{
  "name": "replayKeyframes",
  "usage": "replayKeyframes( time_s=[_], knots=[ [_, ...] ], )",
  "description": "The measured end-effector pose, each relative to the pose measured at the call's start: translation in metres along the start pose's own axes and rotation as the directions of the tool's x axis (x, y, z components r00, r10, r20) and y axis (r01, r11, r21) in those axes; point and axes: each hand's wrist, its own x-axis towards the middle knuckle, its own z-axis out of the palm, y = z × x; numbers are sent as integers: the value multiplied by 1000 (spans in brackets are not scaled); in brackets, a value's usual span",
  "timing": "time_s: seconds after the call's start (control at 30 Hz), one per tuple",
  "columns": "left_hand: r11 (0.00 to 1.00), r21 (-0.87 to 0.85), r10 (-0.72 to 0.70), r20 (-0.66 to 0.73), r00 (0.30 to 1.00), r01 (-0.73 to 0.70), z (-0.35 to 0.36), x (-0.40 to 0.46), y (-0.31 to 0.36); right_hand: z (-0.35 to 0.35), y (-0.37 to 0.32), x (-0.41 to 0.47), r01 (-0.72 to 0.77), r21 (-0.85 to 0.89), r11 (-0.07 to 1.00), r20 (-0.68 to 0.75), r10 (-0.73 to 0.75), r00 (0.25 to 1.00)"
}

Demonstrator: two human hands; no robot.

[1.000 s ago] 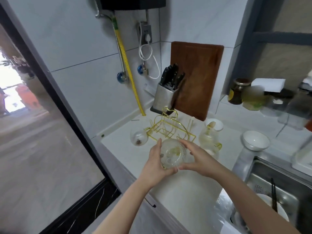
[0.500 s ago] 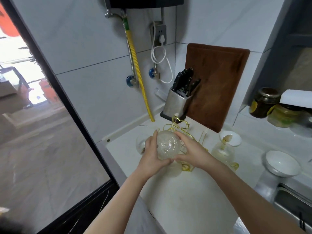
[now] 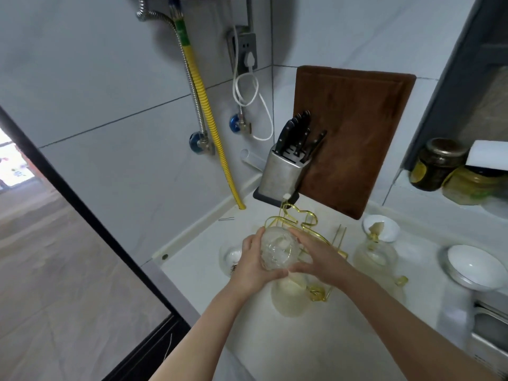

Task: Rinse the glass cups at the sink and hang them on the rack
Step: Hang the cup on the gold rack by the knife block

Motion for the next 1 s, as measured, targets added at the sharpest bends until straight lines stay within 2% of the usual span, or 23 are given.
replayKeyframes(
  time_s=[0.2,0.37,0.67,1.0],
  knots=[
    [1000,13,13,38,999,-13,-1,22,-12,9,3,12,-51,-77,996,-13,50,999],
    [996,60,57,34,998,-59,5,37,-18,13,7,20,-124,-54,991,-29,123,992],
    [996,81,29,72,997,-35,18,48,-28,22,20,28,-252,-66,965,-3,252,968],
    [997,72,-8,71,997,3,24,58,-31,26,27,38,-260,-39,965,13,261,965]
  ],
)
